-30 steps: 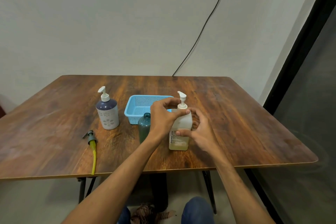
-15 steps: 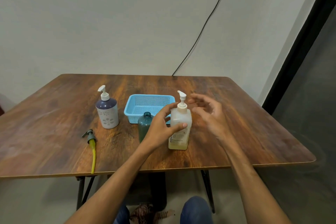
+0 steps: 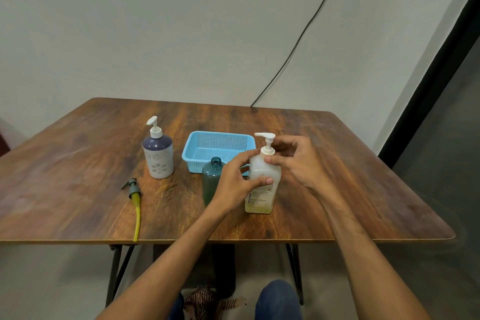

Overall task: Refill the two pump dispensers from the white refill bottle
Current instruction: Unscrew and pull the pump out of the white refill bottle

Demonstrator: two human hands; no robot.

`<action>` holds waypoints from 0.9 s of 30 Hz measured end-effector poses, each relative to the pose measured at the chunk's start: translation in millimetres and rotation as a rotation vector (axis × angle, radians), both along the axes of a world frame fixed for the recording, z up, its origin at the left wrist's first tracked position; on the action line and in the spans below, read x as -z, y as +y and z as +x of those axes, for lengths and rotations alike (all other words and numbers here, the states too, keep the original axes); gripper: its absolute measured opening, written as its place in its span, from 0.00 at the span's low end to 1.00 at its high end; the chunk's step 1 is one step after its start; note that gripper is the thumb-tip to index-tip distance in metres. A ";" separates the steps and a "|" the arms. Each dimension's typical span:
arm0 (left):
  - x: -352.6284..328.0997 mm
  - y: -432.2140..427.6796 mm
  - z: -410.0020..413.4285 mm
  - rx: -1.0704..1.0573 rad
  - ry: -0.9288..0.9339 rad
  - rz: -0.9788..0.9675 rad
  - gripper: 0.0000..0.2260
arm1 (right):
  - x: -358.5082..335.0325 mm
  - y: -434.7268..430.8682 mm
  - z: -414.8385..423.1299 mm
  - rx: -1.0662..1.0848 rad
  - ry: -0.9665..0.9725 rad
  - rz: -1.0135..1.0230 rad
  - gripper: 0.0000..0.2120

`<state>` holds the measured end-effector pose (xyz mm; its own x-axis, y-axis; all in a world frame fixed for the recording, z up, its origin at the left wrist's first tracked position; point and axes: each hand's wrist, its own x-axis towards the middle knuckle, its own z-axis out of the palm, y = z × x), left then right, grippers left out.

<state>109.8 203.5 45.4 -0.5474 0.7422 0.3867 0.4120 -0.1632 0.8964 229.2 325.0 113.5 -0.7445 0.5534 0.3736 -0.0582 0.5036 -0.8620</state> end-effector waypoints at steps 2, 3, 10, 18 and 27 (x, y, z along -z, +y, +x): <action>1.1 0.0 0.3 0.001 -0.007 0.009 0.32 | -3.4 0.9 4.1 -0.035 0.019 -0.050 0.19; 1.4 0.1 0.5 0.003 -0.008 0.011 0.32 | -3.7 0.5 3.7 -0.018 0.022 -0.043 0.21; 1.7 0.0 2.1 0.012 -0.022 0.036 0.36 | 7.6 -4.4 -15.0 0.194 -0.033 0.159 0.16; 3.7 0.6 0.7 0.015 -0.024 0.032 0.32 | -10.4 5.9 3.0 -0.050 -0.070 0.002 0.20; 4.1 1.3 0.6 0.014 -0.031 0.033 0.32 | 1.5 -5.4 -13.2 0.195 -0.057 0.188 0.13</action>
<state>110.4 204.8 41.3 -0.5488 0.7371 0.3943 0.3815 -0.1988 0.9027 216.0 319.5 111.9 -0.6533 0.6137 0.4433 0.1020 0.6516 -0.7517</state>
